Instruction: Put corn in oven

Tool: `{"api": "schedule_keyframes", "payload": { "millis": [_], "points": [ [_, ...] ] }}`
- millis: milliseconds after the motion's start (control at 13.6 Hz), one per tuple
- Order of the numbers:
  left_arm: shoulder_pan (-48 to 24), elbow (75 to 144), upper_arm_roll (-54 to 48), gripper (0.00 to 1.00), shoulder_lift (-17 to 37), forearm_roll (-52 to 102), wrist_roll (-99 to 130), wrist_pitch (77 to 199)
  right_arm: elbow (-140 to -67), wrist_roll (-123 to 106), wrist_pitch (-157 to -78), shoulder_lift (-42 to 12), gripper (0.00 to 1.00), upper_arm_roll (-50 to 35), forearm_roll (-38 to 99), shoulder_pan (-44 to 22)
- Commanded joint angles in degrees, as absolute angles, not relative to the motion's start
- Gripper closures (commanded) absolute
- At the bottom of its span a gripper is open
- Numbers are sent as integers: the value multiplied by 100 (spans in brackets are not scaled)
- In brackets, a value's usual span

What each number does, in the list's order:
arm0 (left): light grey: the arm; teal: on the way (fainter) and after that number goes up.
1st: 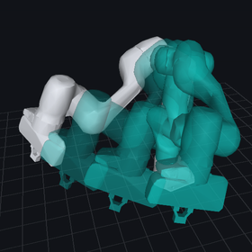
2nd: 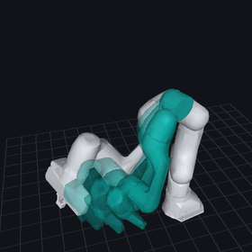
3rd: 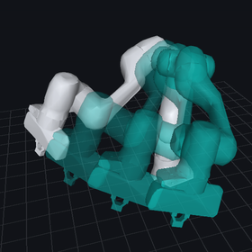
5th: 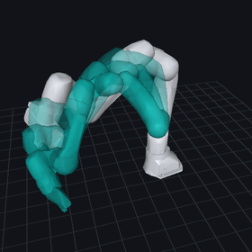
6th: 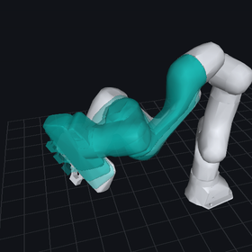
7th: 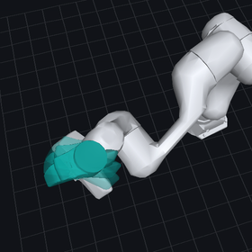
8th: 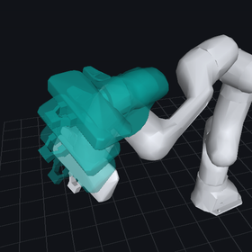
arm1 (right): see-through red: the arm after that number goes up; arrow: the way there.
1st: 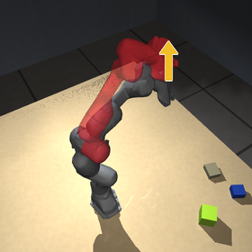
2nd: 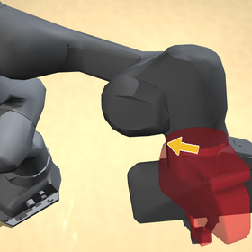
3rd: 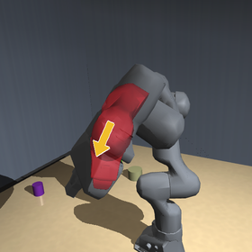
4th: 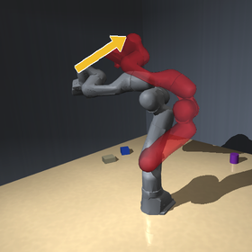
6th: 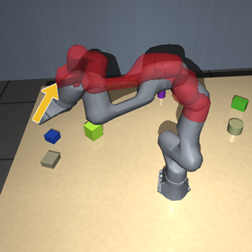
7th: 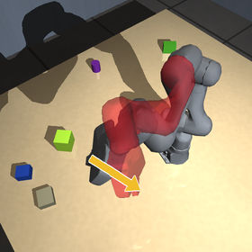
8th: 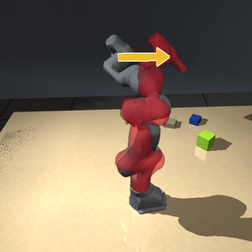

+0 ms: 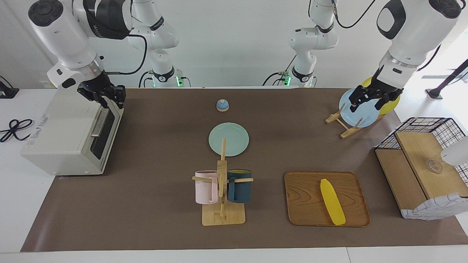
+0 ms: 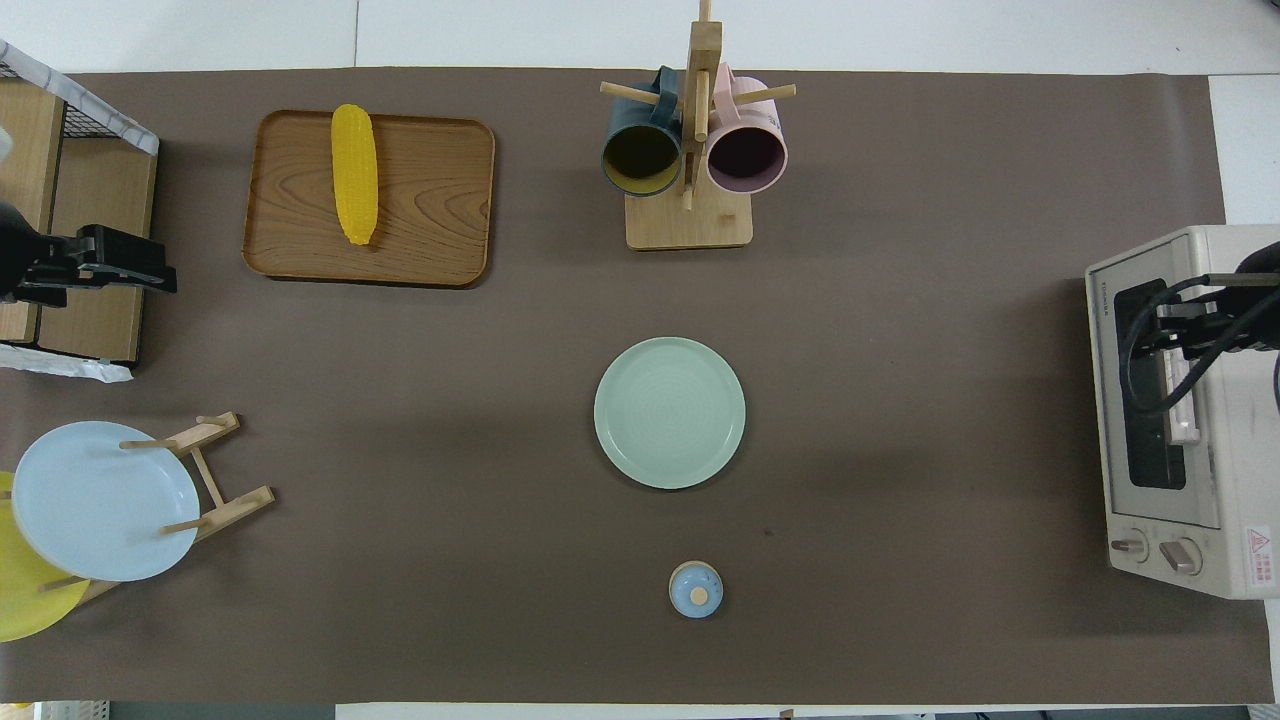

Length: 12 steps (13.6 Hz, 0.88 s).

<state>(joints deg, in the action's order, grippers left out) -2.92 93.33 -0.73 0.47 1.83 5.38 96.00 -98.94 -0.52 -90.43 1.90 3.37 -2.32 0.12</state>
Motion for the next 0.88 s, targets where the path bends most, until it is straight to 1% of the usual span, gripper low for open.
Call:
{"api": "schedule_keyframes", "payload": {
  "millis": [0, 147, 221, 369, 590, 737, 811],
  "points": [
    [-404, 9308, -35, 0, 385, 220, 633, 9896, -10729, -710, -9630, 632, 100, 325, -70, 272],
    [-553, 9072, -35, 0, 972, 211, 633, 10202, -11151, -764, -10070, 790, 100, 334, -88, 360],
    [-554, 8862, -35, 0, 1350, 220, 633, 10300, -11223, -930, -10316, 791, 100, 334, -123, 421],
    [-624, 8230, -35, 0, 2149, 220, 607, 10432, -11320, -1510, -10406, 765, 100, 343, -219, 457],
    [-703, 7474, -70, 0, 3169, 211, 563, 10722, -11434, -1512, -10555, 686, 100, 334, -272, 588],
    [-721, 6640, -149, 0, 4013, 211, 571, 10810, -11583, -1512, -10766, 668, 100, 334, -290, 772],
    [-686, 6505, -167, 0, 4191, 220, 571, 10976, -11601, -1512, -10775, 642, 100, 334, -290, 808]
  ]
}}
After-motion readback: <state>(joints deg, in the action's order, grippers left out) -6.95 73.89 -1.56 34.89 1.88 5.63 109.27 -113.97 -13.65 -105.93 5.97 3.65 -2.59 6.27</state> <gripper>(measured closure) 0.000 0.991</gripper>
